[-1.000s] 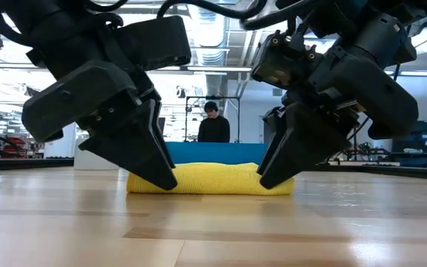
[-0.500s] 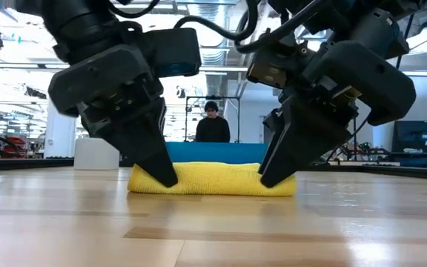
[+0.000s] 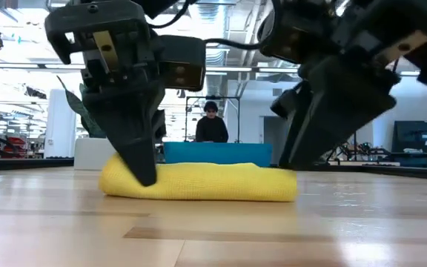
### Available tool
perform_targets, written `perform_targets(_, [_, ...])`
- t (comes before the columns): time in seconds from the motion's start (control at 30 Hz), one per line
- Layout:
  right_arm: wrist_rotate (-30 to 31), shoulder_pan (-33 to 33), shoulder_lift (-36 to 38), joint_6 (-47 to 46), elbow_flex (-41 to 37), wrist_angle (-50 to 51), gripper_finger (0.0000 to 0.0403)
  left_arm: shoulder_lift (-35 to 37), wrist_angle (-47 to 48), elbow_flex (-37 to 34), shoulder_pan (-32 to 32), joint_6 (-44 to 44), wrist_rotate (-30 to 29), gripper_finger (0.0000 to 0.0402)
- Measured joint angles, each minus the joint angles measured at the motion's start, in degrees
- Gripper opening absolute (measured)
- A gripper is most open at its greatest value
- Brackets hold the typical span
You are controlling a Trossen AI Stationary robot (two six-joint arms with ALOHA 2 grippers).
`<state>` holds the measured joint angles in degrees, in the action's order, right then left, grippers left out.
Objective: Roll microfiber towels into tight, uniform cylinder then place into a basket
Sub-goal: Roll the yellow microfiber towel
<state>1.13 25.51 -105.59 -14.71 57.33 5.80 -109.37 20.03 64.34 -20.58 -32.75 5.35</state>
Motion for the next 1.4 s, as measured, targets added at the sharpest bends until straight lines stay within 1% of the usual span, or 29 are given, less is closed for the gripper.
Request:
perform_targets(0.17, [0.0,0.6,0.6,1.3,-0.1,0.8,0.0118,-0.4,0.1,0.0,1.0,0.0,1.8,0.0017])
perform_targets(0.3, [0.8,1.9,2.7,5.4,-0.1,0.9,0.0118,-0.4,-0.1,0.0,1.2,0.7,1.7,0.0017])
perform_targets(0.37, [2.2,3.1,4.2,8.2,0.0,0.8,0.0118,-0.4,-0.1,0.0,1.2,1.6,1.5,0.0018])
perform_targets(0.43, [5.2,4.7,5.4,12.0,0.0,0.8,0.0118,-0.4,-0.2,0.0,1.2,1.9,1.2,0.0019])
perform_targets(0.5, [9.5,6.3,5.8,15.9,0.1,0.5,0.0118,-0.3,-0.4,0.0,1.2,2.0,0.8,0.0019])
perform_targets(0.63, [21.4,9.4,5.8,20.6,0.1,0.6,0.0118,-0.3,-1.2,0.0,1.2,2.1,0.4,0.0019])
perform_targets(0.67, [23.4,9.9,5.4,21.4,0.1,0.5,0.0118,-0.3,-1.2,0.0,1.2,2.1,0.3,0.0019])
perform_targets(0.73, [25.5,10.3,4.8,22.5,-0.1,0.8,0.0118,-0.3,-1.3,0.0,1.3,2.1,0.3,0.0019])
perform_targets(0.83, [25.8,9.6,3.7,22.5,-0.2,-1.5,0.0118,-0.3,-1.4,0.0,1.3,2.1,0.2,0.0020])
perform_targets(0.93, [25.2,8.4,2.9,22.0,-0.6,-1.0,0.0118,-0.3,-1.6,0.0,1.6,2.0,0.2,0.0020])
perform_targets(1.0, [21.5,7.2,1.5,21.4,-0.1,-3.8,0.0118,-0.3,-1.6,0.0,1.6,2.0,0.2,0.0020])
perform_targets(1.03, [19.9,6.7,1.1,21.0,-0.2,-3.5,0.0118,-0.3,-1.6,0.0,1.6,2.0,0.2,0.0020])
perform_targets(1.1, [18.2,6.5,0.7,21.1,-0.5,-2.7,0.0118,-0.3,-1.5,0.0,1.6,1.9,0.2,0.0020])
perform_targets(1.17, [17.1,6.5,-0.7,22.9,0.3,-5.4,0.0120,-0.3,-1.5,0.0,1.6,2.0,0.2,0.0020])
perform_targets(1.23, [17.1,6.5,-1.4,25.2,-0.3,-4.4,0.0124,-0.3,-1.5,0.0,1.6,2.0,0.2,0.0020])
perform_targets(1.3, [16.7,6.6,-3.3,25.7,0.0,-7.9,0.0133,-0.3,-1.5,0.0,1.6,1.9,0.2,0.0020])
perform_targets(1.4, [17.8,6.6,-4.8,26.9,-0.1,-8.9,0.0155,-0.3,-1.5,0.0,1.6,1.9,0.2,0.0020])
